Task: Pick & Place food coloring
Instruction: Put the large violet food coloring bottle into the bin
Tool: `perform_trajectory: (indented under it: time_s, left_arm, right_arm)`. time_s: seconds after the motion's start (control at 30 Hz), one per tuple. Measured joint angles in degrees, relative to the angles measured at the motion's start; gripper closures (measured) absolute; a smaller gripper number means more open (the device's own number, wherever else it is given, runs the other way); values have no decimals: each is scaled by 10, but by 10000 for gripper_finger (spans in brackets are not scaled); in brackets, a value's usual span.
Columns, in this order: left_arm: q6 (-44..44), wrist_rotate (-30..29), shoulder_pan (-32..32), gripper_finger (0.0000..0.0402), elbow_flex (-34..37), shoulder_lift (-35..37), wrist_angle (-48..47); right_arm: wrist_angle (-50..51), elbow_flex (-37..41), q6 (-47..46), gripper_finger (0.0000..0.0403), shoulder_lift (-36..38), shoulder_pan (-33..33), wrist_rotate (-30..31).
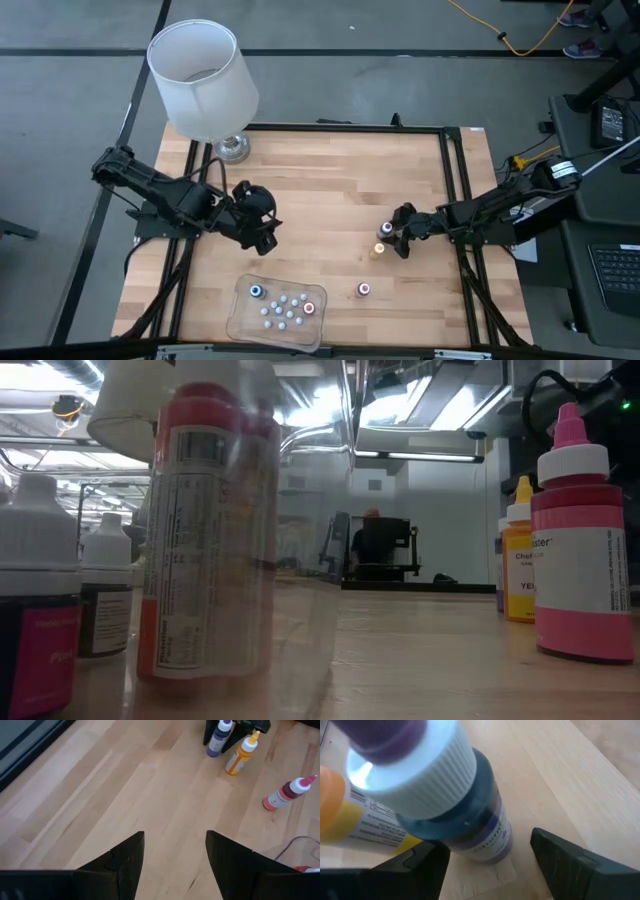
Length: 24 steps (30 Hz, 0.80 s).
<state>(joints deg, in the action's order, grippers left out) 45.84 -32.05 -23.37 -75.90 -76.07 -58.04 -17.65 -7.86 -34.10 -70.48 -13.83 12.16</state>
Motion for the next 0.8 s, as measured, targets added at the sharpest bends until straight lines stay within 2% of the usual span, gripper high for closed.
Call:
perform_trajectory:
  time_s: [0.23, 0.37, 0.63, 0.7, 0.8]
  left_arm:
    - [-1, 1, 11, 194, 0, 0, 0]
    - [-1, 0, 11, 194, 0, 0, 0]
    - [-1, 0, 10, 194, 0, 0, 9]
    - [-1, 0, 10, 194, 0, 0, 9]
    - [-1, -2, 10, 194, 0, 0, 9]
  right_arm:
    - [-1, 0, 1, 138, 0, 0, 4]
    - [-9, 1, 1, 172, 0, 0, 16]
    - [-31, 3, 15, 272, -2, 1, 19]
    - [-33, 3, 22, 285, -2, 1, 19]
    - [-35, 3, 27, 284, -2, 1, 17]
